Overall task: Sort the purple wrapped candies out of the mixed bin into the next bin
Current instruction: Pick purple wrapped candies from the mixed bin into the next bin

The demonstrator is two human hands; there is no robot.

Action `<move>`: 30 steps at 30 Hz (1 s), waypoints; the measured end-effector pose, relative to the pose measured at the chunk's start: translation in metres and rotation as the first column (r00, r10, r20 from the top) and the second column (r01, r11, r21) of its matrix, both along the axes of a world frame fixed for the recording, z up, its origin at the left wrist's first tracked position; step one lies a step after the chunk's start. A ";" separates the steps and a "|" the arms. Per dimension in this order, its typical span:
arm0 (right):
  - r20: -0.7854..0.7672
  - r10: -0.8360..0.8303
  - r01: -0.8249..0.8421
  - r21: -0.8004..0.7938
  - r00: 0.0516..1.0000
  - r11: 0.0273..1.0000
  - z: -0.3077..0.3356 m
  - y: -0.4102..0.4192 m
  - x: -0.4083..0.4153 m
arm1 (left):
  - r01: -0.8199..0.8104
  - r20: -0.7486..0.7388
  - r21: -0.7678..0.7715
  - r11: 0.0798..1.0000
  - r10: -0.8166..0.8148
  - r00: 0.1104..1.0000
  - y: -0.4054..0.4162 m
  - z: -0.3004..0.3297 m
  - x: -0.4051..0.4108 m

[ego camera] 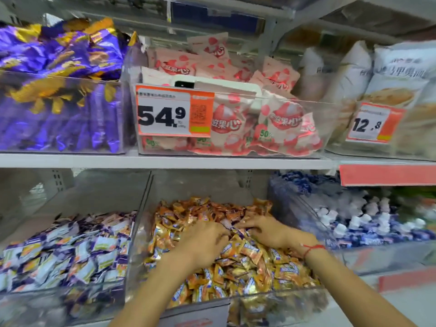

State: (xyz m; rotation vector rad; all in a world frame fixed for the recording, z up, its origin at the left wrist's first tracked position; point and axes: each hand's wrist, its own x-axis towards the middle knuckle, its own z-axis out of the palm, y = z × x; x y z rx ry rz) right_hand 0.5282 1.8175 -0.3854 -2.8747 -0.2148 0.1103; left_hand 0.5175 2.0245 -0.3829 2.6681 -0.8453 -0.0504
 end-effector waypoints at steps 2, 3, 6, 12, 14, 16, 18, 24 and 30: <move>-0.013 0.015 -0.015 0.008 1.000 1.000 -0.005 -0.002 0.002 | -0.045 0.017 0.018 0.999 0.045 0.999 0.001 -0.010 0.005; 0.030 -0.006 0.005 0.026 1.000 1.000 -0.004 -0.002 0.000 | -0.075 0.035 -0.007 0.997 0.075 0.997 0.002 -0.011 0.005; 0.157 -0.125 0.113 0.079 0.980 0.990 0.002 -0.003 -0.011 | -0.167 0.089 -0.126 0.978 0.179 0.980 0.006 -0.006 0.003; 0.186 -0.283 0.072 0.706 0.941 0.704 0.011 0.002 -0.029 | -0.172 -0.017 -0.546 0.820 0.194 0.981 0.004 0.002 0.001; 0.108 -0.272 0.053 0.850 0.956 0.524 0.019 0.013 -0.038 | -0.141 -0.137 -0.654 0.743 0.068 0.988 -0.001 0.001 -0.001; 0.000 -0.222 0.089 0.916 0.975 0.391 0.027 0.023 -0.045 | -0.120 -0.233 -0.723 0.681 -0.076 0.970 -0.005 0.000 -0.004; -0.042 -0.189 0.111 0.922 0.981 0.371 0.031 0.032 -0.048 | -0.103 -0.261 -0.767 0.633 -0.161 0.952 -0.007 0.002 -0.007; 0.056 -0.198 0.065 0.829 0.979 0.555 0.043 0.042 -0.045 | -0.188 -0.229 -0.861 0.472 -0.029 0.973 -0.002 0.011 -0.008; 0.015 0.113 -0.113 0.225 0.994 0.968 0.022 0.056 -0.062 | -0.379 -0.388 -0.824 0.422 0.068 0.919 0.011 0.004 -0.009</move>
